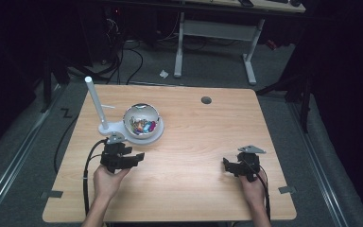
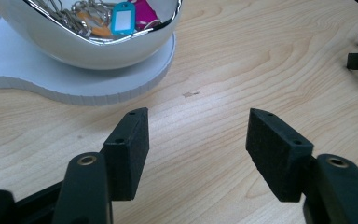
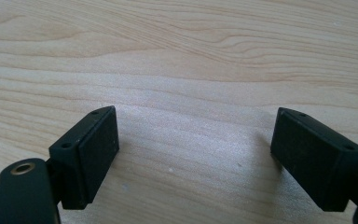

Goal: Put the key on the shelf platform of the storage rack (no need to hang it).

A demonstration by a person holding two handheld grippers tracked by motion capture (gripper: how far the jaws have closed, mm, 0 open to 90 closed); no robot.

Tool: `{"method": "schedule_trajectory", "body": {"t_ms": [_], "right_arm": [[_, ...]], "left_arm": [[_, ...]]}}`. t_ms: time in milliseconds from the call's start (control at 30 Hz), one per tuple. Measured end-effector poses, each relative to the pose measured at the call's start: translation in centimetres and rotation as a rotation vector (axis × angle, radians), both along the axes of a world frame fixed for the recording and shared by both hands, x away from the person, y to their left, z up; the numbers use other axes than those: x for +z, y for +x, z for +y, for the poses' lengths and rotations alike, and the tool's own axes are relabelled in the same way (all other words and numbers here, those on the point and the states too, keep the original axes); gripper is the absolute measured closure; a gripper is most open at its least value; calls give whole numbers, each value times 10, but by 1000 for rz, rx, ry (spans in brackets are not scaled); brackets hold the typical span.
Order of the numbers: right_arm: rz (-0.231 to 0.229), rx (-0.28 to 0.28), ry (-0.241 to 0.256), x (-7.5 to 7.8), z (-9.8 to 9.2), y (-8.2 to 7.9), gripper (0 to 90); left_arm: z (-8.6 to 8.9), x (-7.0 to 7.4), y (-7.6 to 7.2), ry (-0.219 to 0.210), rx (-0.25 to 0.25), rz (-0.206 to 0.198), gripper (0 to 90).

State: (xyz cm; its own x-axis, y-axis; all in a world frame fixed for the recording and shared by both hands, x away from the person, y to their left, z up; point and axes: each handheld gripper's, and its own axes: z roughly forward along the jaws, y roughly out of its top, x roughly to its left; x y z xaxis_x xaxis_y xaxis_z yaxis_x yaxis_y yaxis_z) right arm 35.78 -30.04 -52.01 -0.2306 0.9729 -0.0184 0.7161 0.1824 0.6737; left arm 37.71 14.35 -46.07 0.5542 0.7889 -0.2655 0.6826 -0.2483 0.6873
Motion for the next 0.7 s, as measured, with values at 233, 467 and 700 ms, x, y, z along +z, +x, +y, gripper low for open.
{"method": "schedule_trajectory", "body": {"t_ms": [233, 467, 700], "right_arm": [[1, 0, 1, 0, 0, 0, 153], [0, -1, 0, 0, 0, 0, 152], [1, -1, 1, 0, 0, 0, 152]], "left_arm": [[-6, -14, -1, 15, -4, 23, 398], [-10, -26, -2, 13, -3, 39, 398], [-13, -35, -3, 16, 4, 54, 398]]}}
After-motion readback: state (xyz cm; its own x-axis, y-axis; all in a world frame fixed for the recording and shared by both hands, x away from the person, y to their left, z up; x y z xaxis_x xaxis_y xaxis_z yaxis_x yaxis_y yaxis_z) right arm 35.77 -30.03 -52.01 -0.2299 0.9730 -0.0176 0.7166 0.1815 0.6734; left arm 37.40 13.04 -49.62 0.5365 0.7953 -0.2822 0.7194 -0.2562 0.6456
